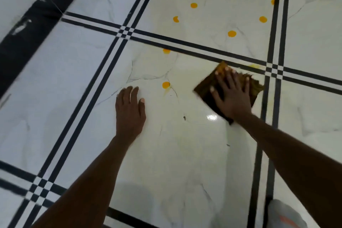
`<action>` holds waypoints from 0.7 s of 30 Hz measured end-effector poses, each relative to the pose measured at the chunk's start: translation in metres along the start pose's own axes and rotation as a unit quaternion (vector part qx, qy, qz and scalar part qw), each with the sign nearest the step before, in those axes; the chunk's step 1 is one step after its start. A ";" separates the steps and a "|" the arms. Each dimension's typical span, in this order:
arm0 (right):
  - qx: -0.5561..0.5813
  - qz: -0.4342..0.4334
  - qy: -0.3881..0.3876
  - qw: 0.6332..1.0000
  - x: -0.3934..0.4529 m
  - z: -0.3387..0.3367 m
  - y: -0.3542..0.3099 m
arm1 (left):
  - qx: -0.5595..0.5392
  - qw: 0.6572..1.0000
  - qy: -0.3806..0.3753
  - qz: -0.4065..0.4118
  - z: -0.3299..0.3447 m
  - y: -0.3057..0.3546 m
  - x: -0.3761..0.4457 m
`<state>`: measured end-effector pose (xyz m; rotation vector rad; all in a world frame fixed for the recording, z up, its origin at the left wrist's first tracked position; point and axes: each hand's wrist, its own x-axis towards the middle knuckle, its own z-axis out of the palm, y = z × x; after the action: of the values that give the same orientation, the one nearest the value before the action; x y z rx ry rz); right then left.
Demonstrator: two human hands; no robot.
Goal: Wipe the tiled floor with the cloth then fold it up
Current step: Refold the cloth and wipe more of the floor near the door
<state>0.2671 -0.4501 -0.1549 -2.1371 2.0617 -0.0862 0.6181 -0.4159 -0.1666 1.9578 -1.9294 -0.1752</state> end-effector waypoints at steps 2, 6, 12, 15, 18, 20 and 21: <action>0.015 0.070 0.020 0.997 0.053 0.007 -0.034 | 0.032 0.999 0.022 -0.006 0.005 -0.004 0.012; -0.016 -0.091 -0.008 0.996 0.055 0.019 -0.123 | 0.057 0.998 0.041 -0.001 0.014 -0.013 0.028; -0.059 -0.399 -0.084 0.911 -0.037 0.002 -0.033 | 0.054 0.998 0.008 -0.010 0.011 -0.011 0.032; -0.043 -0.273 -0.042 0.960 0.021 0.001 0.009 | 0.064 0.998 0.001 -0.012 0.015 -0.010 0.030; -0.012 -0.023 0.020 0.999 0.086 0.008 -0.041 | 0.067 0.998 0.001 -0.004 0.017 -0.012 0.031; 0.008 -0.016 0.033 0.999 0.093 0.015 -0.098 | 0.062 0.998 0.001 -0.004 0.018 -0.012 0.032; 0.009 -0.068 0.032 0.997 0.079 0.020 -0.122 | 0.057 0.998 -0.002 -0.005 0.017 -0.012 0.031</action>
<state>0.3938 -0.5235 -0.1609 -2.2889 1.9387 -0.1922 0.6248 -0.4499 -0.1813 2.0422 -1.9716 -0.0726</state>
